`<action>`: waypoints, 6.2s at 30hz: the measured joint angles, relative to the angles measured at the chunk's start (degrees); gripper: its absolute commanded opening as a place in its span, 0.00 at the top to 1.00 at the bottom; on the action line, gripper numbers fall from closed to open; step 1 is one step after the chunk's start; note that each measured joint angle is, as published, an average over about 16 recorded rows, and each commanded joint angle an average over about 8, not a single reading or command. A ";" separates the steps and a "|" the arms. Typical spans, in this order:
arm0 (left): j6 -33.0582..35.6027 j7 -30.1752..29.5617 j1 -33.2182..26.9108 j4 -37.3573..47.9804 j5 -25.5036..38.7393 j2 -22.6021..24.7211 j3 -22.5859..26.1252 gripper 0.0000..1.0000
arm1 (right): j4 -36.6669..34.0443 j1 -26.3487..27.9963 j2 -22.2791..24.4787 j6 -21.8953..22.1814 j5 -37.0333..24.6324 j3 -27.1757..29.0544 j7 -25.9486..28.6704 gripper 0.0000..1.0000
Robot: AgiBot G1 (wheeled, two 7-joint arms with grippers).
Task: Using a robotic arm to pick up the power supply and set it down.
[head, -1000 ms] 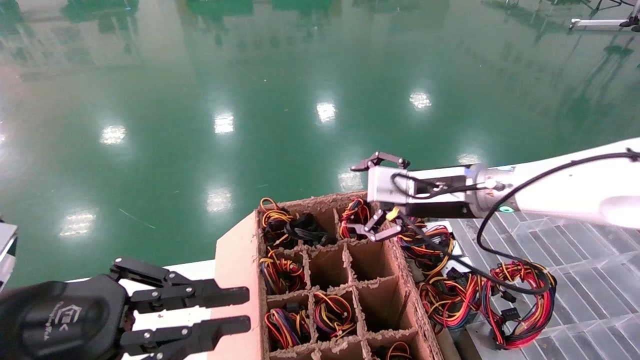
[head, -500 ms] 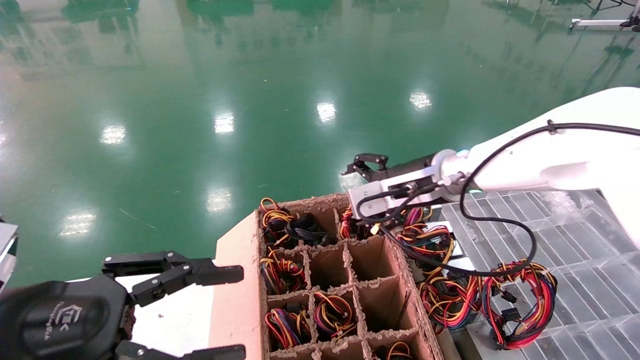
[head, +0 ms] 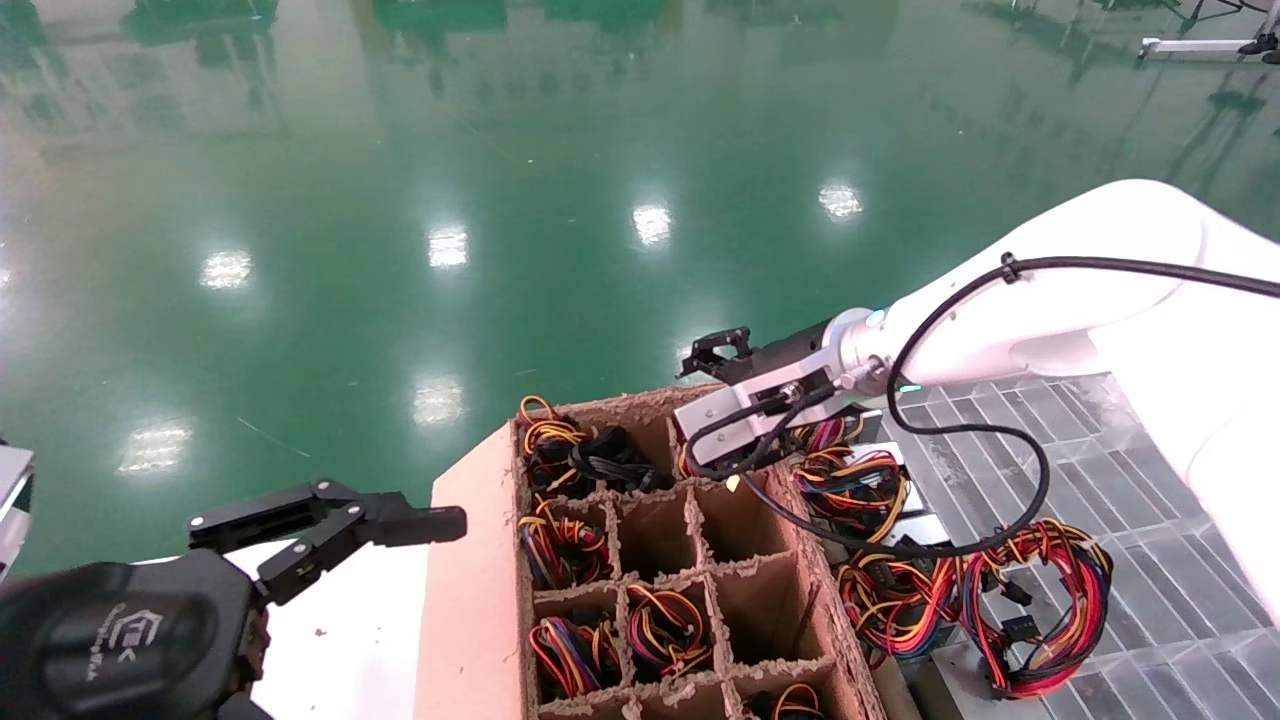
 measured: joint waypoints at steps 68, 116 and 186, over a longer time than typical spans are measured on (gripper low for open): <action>-0.04 0.05 -0.02 0.00 -0.07 -0.04 0.10 0.00 | 18.29 9.95 19.21 1.90 15.81 9.26 15.05 1.00; -0.07 0.08 -0.04 0.00 -0.11 -0.06 0.16 0.00 | -17.67 7.49 14.58 7.83 18.21 11.86 -3.68 1.00; -0.09 0.14 -0.05 0.07 -0.20 -0.09 0.23 0.00 | -15.31 5.58 22.57 -3.89 26.25 15.78 6.38 0.00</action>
